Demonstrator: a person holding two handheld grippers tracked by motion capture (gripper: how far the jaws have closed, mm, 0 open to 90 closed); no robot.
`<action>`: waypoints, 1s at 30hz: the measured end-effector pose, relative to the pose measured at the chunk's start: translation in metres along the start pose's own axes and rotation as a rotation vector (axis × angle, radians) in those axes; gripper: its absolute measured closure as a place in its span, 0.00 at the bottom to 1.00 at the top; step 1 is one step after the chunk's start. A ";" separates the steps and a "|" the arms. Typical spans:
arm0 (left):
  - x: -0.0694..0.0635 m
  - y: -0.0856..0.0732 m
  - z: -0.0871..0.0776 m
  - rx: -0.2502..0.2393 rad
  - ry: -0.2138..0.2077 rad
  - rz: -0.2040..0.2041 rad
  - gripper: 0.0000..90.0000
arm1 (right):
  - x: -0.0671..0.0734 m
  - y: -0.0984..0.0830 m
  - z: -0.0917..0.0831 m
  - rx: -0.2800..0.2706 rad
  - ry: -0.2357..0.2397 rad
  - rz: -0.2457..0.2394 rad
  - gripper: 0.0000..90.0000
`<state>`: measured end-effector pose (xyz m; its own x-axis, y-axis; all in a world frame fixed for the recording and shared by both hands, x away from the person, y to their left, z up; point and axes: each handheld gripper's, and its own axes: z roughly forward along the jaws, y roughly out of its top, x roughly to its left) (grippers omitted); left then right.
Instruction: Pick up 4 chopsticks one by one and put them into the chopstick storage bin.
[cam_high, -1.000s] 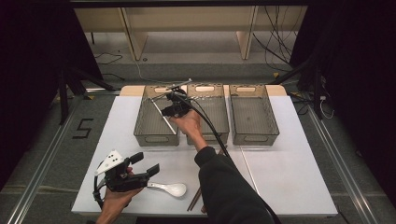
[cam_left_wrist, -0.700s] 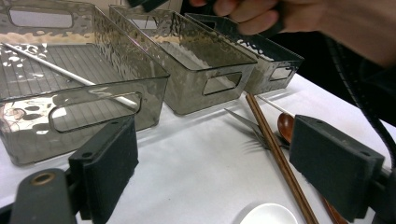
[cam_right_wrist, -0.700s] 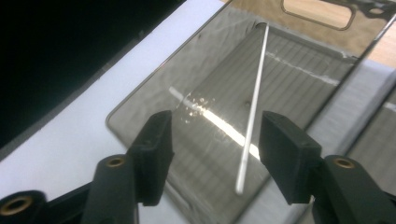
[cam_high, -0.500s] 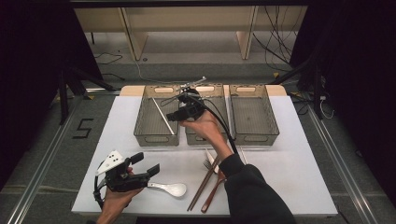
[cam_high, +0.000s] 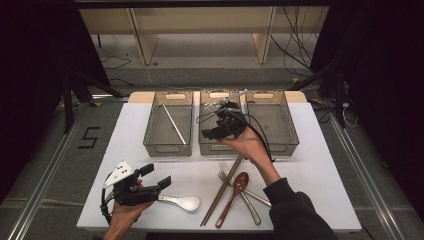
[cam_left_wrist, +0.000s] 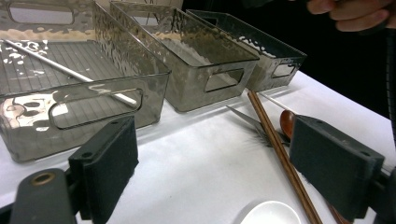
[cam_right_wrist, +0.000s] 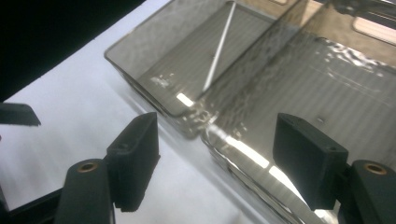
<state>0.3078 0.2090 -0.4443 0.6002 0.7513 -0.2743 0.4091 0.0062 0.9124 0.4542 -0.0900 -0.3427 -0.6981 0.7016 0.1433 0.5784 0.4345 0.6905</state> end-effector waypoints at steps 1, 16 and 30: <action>0.000 0.000 0.000 0.001 0.001 0.001 0.16 | 0.000 0.000 0.000 0.000 0.000 0.000 0.35; -0.001 0.000 0.000 0.003 0.002 -0.001 0.16 | -0.021 -0.060 -0.048 0.035 -0.053 0.013 0.34; -0.001 -0.001 0.001 0.010 0.003 0.004 0.16 | -0.038 -0.112 -0.063 0.118 -0.107 0.080 0.34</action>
<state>0.3076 0.2078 -0.4450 0.5998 0.7533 -0.2697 0.4135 -0.0033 0.9105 0.3890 -0.2007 -0.3809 -0.6027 0.7898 0.1139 0.6799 0.4336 0.5913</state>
